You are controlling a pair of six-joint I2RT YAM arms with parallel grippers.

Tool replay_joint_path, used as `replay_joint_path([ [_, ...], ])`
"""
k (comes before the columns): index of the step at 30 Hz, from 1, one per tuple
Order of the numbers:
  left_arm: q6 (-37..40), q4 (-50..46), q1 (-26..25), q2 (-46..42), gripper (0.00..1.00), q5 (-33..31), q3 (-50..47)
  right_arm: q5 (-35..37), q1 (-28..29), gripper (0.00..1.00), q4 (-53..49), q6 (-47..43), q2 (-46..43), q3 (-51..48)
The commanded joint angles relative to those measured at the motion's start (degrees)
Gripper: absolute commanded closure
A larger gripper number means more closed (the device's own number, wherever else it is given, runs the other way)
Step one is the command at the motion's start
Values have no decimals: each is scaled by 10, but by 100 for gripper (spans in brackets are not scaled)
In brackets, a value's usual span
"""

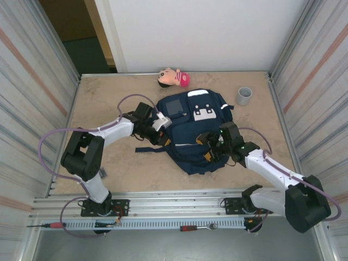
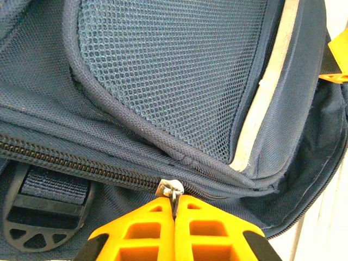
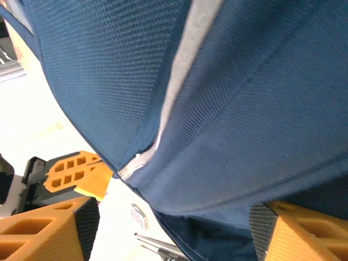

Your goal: Pack the student bag

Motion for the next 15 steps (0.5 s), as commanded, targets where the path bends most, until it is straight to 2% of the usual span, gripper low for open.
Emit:
replay_joint_path([
  [1, 0, 10, -3, -26, 100, 24, 2, 11, -4, 31, 58, 28, 29, -5],
  [8, 3, 14, -8, -35, 100, 38, -9, 33, -4, 56, 150, 55, 90, -3],
  [10, 2, 16, -9, -39, 100, 41, -13, 47, -3, 67, 156, 55, 95, 2],
  [13, 3, 14, -11, -46, 100, 33, -19, 59, -2, 90, 171, 52, 88, 9],
  [15, 2, 13, -16, -51, 100, 25, -24, 70, 0, 97, 171, 46, 76, 19],
])
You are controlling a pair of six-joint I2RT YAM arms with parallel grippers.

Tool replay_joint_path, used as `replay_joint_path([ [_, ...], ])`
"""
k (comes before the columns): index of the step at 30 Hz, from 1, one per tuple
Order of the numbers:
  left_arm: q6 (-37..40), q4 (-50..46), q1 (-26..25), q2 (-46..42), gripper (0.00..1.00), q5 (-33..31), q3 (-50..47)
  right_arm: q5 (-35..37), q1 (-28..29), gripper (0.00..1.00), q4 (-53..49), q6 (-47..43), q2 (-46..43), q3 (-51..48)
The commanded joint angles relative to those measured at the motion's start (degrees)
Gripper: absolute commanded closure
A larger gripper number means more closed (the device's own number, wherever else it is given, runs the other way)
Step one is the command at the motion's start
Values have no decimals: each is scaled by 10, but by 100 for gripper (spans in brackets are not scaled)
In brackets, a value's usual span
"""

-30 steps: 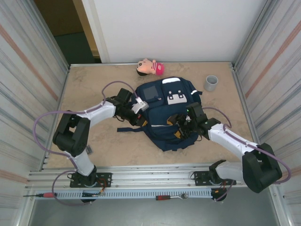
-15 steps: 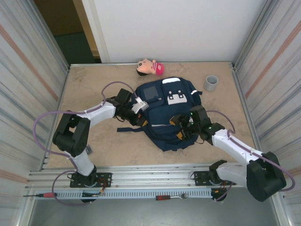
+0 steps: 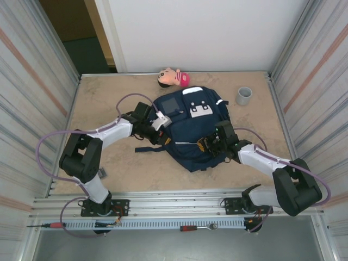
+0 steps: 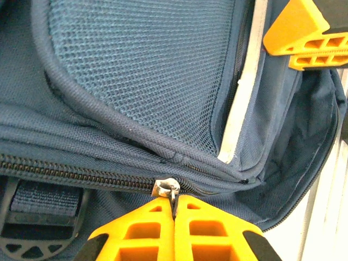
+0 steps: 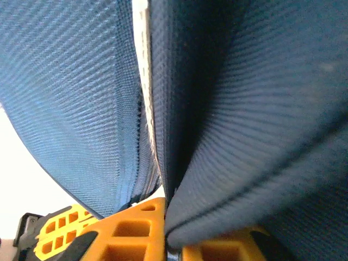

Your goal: Pack the student bag

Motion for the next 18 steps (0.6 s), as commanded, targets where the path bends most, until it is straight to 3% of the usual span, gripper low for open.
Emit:
replay_joint_path([
  [1, 2, -7, -19, -36, 100, 27, -17, 38, 1, 99, 69, -10, -23, 29],
  [18, -68, 37, -130, -49, 100, -3, -5, 62, 9, 100, 73, -17, -61, 87],
])
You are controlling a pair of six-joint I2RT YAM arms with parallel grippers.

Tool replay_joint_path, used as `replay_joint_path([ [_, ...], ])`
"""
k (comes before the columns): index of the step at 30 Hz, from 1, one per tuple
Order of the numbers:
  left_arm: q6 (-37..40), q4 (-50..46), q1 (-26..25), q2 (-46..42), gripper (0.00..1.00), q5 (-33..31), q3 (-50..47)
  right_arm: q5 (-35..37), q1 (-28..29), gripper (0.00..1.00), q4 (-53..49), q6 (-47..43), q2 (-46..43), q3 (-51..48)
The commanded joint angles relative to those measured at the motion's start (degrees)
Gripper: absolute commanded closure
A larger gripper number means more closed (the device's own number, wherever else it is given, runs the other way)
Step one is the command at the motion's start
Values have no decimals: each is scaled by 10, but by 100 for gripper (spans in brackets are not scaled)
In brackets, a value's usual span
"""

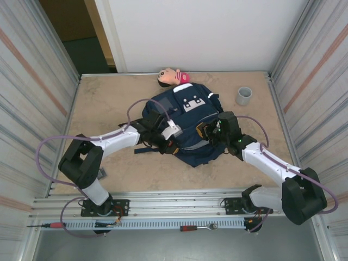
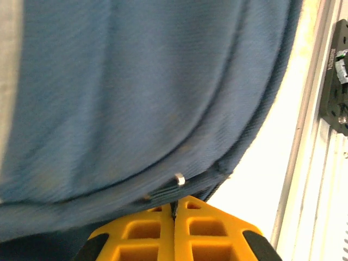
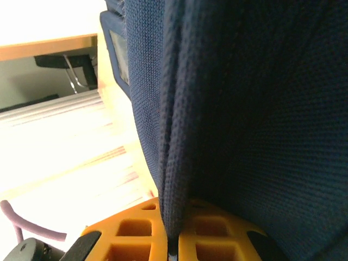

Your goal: Pack the student bag

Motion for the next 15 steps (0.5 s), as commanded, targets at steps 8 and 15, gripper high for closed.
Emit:
replay_joint_path([
  [8, -88, 122, -90, -40, 87, 5, -3, 23, 3, 100, 49, -14, -6, 22],
  [15, -36, 95, -101, -97, 46, -63, -14, -88, -29, 100, -70, -144, 5, 76],
])
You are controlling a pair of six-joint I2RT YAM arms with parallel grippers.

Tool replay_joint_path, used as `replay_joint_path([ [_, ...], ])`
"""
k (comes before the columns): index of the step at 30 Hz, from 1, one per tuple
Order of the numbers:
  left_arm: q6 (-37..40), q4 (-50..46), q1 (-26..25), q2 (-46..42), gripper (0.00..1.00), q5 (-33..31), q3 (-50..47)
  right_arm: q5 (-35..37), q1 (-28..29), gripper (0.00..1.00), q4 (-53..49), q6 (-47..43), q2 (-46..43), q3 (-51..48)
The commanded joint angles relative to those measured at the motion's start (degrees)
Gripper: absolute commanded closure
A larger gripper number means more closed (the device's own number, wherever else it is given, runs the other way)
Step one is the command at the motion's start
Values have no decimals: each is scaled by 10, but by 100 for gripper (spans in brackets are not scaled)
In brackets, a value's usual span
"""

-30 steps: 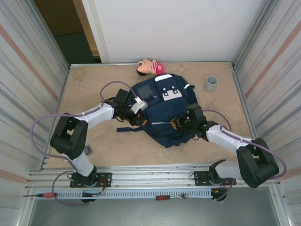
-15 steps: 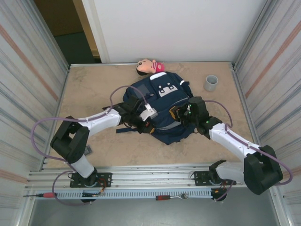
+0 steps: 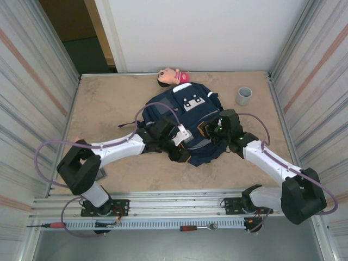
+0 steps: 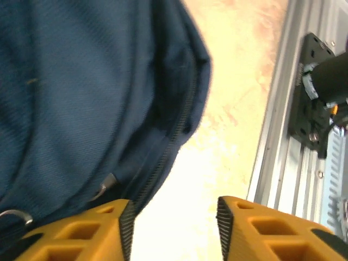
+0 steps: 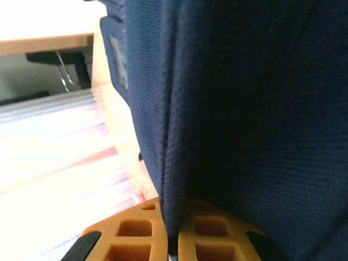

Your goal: Pack the student bag

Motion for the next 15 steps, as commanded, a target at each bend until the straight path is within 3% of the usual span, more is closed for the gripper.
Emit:
replay_joint_path([
  [1, 63, 8, -3, -76, 40, -31, -5, -86, -18, 100, -46, -115, 1, 58],
  [8, 285, -5, 8, -213, 17, -144, -70, -230, -51, 100, -156, -288, 25, 126],
  [15, 404, -3, 19, -195, 9, -216, -76, -299, -50, 100, -193, -351, 33, 165],
])
